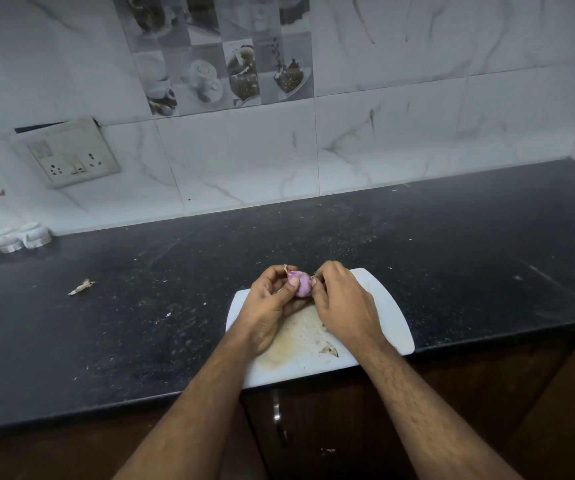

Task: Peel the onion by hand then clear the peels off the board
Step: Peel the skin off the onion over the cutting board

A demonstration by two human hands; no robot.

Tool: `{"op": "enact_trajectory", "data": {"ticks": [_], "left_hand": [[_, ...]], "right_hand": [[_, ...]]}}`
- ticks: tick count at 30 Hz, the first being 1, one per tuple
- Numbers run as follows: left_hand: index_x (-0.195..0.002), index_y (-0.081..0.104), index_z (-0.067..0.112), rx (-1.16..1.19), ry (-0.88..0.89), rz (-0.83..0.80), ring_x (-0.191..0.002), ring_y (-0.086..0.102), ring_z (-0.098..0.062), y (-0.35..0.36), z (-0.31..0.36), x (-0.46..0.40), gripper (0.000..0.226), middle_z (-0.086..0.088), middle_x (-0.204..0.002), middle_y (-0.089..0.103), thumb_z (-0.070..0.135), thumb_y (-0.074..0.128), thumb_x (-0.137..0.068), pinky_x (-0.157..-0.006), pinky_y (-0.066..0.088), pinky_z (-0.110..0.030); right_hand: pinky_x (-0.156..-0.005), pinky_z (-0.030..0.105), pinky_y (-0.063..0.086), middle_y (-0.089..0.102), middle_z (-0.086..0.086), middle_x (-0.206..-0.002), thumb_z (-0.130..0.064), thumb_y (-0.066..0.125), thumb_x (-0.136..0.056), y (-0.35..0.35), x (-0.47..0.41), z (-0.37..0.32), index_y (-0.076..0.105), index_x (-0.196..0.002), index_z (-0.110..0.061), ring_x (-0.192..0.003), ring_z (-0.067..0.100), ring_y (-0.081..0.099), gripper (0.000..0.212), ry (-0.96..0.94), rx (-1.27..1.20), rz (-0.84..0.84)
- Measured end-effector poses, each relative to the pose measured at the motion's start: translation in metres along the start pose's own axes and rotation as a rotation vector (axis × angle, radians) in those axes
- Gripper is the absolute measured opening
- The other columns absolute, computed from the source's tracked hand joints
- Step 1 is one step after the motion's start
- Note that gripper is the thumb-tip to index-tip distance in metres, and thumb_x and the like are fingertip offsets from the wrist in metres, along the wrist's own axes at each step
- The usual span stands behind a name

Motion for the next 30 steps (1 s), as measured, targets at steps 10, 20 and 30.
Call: {"op": "enact_trajectory", "data": {"ticks": [10,20,30], "left_hand": [[-0.121,0.056,0.001,0.021,-0.027,0.067,-0.105,0.075,-0.029,-0.004,-0.002,0.0,0.02,-0.018,-0.114,0.073,0.009,0.058,-0.104,-0.092,0.062,-0.038],[-0.132,0.049,-0.011,0.027,-0.035,0.052,-0.102,0.075,-0.028,-0.002,-0.001,0.002,0.038,-0.023,-0.11,0.072,0.008,0.061,-0.102,-0.086,0.063,-0.036],[-0.133,0.049,-0.01,0.045,-0.037,0.037,-0.101,0.076,-0.029,0.001,0.002,0.004,0.036,-0.022,-0.106,0.074,0.007,0.059,-0.103,-0.082,0.063,-0.033]], "right_hand": [[-0.074,0.034,0.058,0.058,-0.011,-0.112,-0.018,0.063,-0.099,0.001,0.0,0.012,0.058,-0.117,-0.024,-0.088,0.006,0.061,0.02,0.065,-0.172,0.017],[-0.069,0.028,0.055,0.065,-0.014,-0.089,-0.03,0.066,-0.099,-0.002,0.0,0.009,0.073,-0.097,-0.021,-0.083,0.003,0.063,0.012,-0.004,-0.317,0.048],[-0.068,0.034,0.057,0.065,-0.013,-0.088,-0.027,0.072,-0.093,-0.002,-0.001,0.01,0.073,-0.094,-0.022,-0.077,0.004,0.063,0.005,0.029,-0.271,0.046]]}}
Point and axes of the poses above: each hand's wrist, its own x-axis away from the middle knuckle, its own y-axis out of the palm, z = x × y, the point moved 10 cm from there along -x, towards the middle knuckle
